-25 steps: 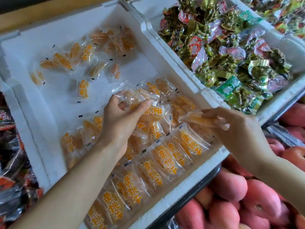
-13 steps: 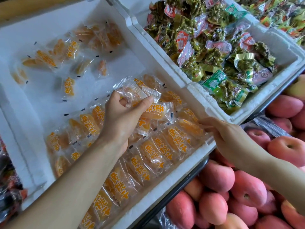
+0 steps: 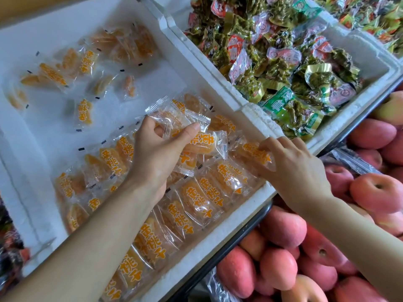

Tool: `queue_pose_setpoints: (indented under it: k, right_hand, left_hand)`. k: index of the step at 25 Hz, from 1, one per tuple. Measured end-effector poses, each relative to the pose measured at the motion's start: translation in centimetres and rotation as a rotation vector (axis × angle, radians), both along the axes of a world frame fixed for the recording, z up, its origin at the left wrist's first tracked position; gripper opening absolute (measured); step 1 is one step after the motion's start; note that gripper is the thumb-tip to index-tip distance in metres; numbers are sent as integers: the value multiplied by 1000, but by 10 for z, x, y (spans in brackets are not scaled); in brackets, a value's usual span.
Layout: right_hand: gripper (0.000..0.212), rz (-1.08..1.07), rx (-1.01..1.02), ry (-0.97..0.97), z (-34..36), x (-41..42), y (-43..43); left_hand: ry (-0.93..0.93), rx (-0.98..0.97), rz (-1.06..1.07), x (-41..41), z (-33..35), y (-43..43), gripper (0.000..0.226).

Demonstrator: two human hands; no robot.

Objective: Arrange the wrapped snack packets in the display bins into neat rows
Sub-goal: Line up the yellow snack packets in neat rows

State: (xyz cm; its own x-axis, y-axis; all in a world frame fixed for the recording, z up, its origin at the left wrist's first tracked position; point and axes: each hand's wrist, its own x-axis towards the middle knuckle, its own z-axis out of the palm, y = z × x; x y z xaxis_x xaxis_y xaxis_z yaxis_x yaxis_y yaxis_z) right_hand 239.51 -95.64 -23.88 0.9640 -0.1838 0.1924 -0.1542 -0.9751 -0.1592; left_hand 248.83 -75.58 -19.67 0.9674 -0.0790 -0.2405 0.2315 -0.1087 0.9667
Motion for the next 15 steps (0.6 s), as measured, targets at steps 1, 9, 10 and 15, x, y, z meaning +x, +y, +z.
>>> queue_pose_setpoints:
  k: [1, 9, 10, 15]
  right_hand:
    - [33, -3, 30, -33, 0, 0, 0]
    - [27, -26, -60, -17, -6, 6, -1]
    - [25, -12, -105, -13, -7, 7, -1]
    - [29, -58, 481, -17, 18, 6, 20]
  left_hand:
    - [5, -2, -2, -1, 0, 0, 68]
    - [24, -11, -5, -5, -3, -2, 75]
    - [21, -9, -5, -6, -5, -3, 77]
    - [28, -7, 1, -12, -7, -8, 83]
